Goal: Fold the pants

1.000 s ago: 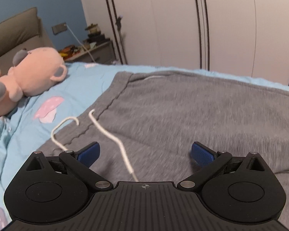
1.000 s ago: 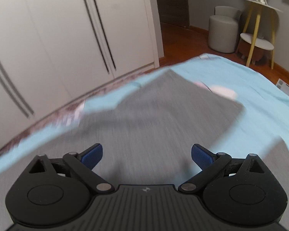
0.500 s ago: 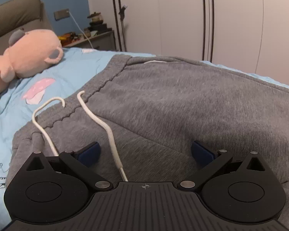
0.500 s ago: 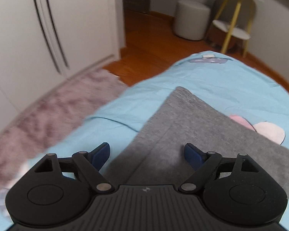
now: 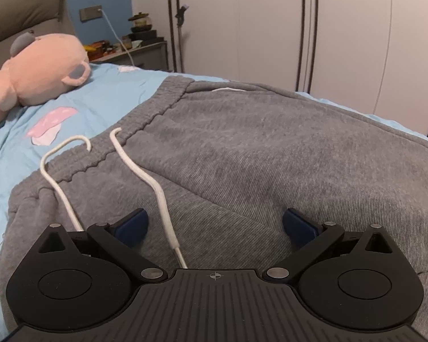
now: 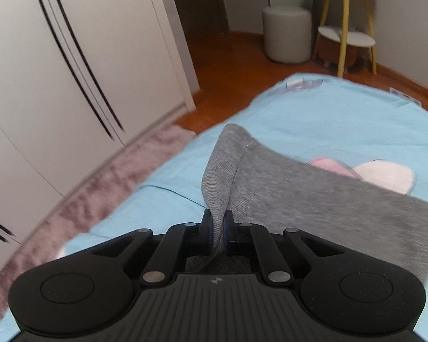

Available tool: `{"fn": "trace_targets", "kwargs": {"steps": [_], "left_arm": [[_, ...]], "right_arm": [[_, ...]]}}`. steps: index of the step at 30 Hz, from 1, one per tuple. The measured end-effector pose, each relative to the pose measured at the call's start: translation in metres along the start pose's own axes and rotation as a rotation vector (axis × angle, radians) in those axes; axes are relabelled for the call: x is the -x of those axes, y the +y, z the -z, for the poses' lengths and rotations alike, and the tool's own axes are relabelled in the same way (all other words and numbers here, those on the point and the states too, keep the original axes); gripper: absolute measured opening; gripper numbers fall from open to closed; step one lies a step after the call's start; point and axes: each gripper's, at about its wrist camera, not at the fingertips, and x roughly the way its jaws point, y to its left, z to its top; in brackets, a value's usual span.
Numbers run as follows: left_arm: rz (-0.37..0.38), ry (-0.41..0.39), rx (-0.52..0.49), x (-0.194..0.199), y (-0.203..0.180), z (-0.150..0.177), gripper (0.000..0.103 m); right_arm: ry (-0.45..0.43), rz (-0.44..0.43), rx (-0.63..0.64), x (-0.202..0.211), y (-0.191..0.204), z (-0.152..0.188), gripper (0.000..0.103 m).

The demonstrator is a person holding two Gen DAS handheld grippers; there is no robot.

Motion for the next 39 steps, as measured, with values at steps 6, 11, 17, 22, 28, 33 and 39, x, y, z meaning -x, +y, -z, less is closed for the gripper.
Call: {"fn": "trace_targets", "kwargs": {"steps": [6, 11, 17, 22, 28, 33, 39], "left_arm": [[0.037, -0.024, -0.014, 0.008, 0.003, -0.01, 0.103], [0.122, -0.139, 0.049, 0.04, 0.017, -0.021, 0.103], [0.274, -0.076, 0.175, 0.04, 0.039, -0.058, 0.103], [0.289, 0.029, 0.215, 0.006, 0.051, -0.111, 0.103], [0.324, 0.194, 0.154, -0.05, 0.03, -0.145, 0.103], [0.309, 0.343, 0.176, -0.095, 0.018, -0.142, 0.063], [0.331, 0.369, 0.249, -0.12, 0.022, -0.148, 0.055]], "right_arm": [[-0.166, -0.219, -0.046, 0.145, -0.061, 0.014, 0.006], [-0.25, -0.255, -0.106, 0.25, -0.164, 0.093, 0.006], [-0.01, -0.109, -0.248, 0.192, -0.268, 0.206, 0.007], [-0.042, -0.148, -0.285, 0.183, -0.275, 0.223, 0.008], [-0.071, -0.151, -0.262, 0.188, -0.269, 0.233, 0.008], [-0.071, -0.141, -0.245, 0.186, -0.266, 0.229, 0.01], [-0.051, -0.172, -0.269, 0.183, -0.269, 0.222, 0.019]]}}
